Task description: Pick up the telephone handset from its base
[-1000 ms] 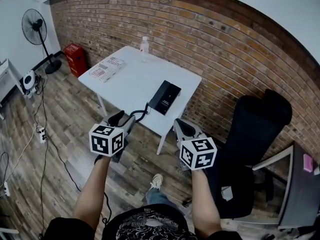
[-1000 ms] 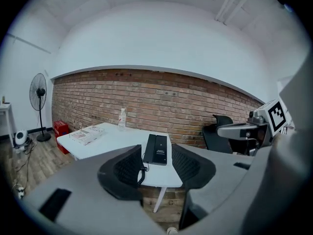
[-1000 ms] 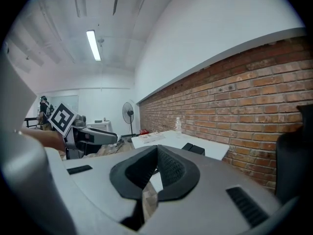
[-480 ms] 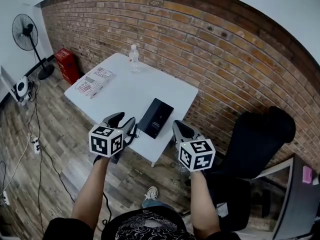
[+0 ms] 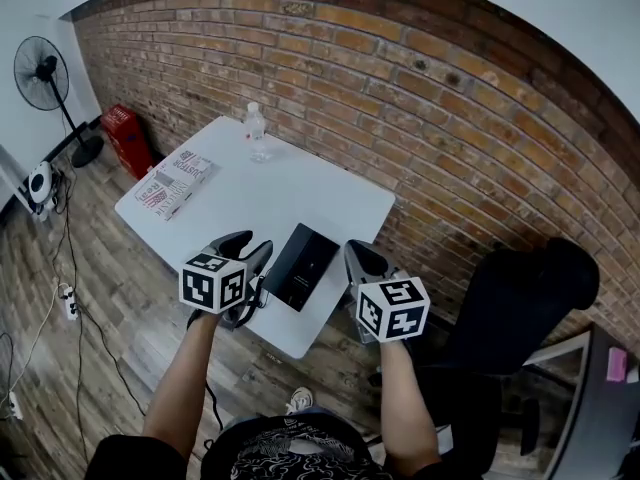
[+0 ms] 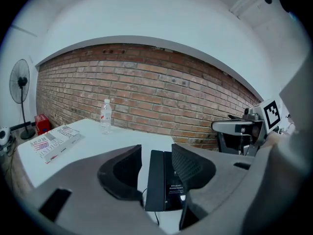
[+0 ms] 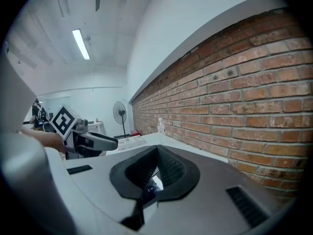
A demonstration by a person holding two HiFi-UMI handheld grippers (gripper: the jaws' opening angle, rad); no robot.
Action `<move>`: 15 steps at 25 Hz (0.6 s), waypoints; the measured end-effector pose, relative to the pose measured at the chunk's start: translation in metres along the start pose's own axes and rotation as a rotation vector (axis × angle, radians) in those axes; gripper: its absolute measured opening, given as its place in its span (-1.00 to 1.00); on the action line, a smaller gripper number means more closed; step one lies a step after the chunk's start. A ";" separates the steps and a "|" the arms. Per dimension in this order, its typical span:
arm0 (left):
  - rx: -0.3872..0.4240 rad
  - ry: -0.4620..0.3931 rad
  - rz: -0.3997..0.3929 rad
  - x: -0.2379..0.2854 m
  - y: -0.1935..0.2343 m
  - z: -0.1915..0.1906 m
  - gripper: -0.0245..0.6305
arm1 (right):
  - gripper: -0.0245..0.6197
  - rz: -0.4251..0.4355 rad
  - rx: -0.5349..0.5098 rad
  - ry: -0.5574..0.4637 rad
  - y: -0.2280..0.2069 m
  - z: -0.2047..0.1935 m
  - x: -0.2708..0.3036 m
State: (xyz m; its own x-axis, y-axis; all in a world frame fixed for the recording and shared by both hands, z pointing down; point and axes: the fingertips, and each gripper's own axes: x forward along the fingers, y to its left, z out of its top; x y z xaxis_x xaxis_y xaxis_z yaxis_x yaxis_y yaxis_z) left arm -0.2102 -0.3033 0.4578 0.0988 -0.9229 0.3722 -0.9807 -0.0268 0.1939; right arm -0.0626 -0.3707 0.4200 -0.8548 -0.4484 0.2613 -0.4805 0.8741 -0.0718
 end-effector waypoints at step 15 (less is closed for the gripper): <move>-0.111 0.210 -0.340 0.051 0.021 -0.049 -0.39 | -0.93 -0.122 0.030 0.027 -0.002 -0.009 0.025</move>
State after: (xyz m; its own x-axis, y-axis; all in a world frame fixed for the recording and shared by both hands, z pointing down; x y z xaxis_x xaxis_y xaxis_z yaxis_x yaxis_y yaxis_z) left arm -0.2175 -0.3320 0.5255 0.4579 -0.7696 0.4449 -0.8630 -0.2649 0.4301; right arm -0.0813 -0.3821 0.4356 -0.7843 -0.5454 0.2957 -0.5865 0.8073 -0.0664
